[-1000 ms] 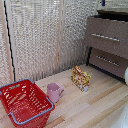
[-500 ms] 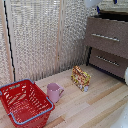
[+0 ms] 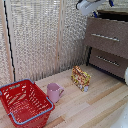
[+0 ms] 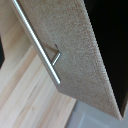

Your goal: Transport the gripper mindfully toward the orange-red bowl and clasp it to elevate with ease. Ensure your robot's arm aligns efficiently with the top drawer's opening. Carefully slide the orange-red bowl into the designated spot with precision. After confirmation, withdraw the gripper gently. Close the drawer smoothly by transitioning the gripper to its handle.

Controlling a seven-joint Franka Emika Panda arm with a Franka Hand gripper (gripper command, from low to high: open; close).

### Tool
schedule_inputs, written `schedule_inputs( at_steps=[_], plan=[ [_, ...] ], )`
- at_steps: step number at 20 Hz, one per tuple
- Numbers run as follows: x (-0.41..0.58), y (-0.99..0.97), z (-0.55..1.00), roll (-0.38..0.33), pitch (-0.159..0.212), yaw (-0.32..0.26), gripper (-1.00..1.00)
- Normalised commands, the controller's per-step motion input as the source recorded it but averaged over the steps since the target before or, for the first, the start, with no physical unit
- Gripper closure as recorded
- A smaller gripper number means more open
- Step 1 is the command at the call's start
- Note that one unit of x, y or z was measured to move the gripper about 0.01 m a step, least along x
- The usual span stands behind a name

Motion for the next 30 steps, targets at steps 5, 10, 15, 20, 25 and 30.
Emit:
schedule_inputs(
  at_steps=[5, 10, 15, 20, 25, 30],
  plan=[
    [0.0, 0.17, -0.24, -0.367, 0.155, 0.114, -1.0],
    [0.01, 0.23, -0.38, -0.335, 0.141, 0.124, -1.0],
    [0.039, 0.33, -0.48, -0.318, 0.12, 0.102, -1.0],
    [0.075, 0.21, -0.47, -0.307, 0.116, 0.145, -1.0],
    [0.245, 0.18, -0.56, -0.296, 0.084, 0.171, -1.0],
    [0.349, -0.03, -0.52, -0.244, 0.083, 0.199, -1.0]
  ],
)
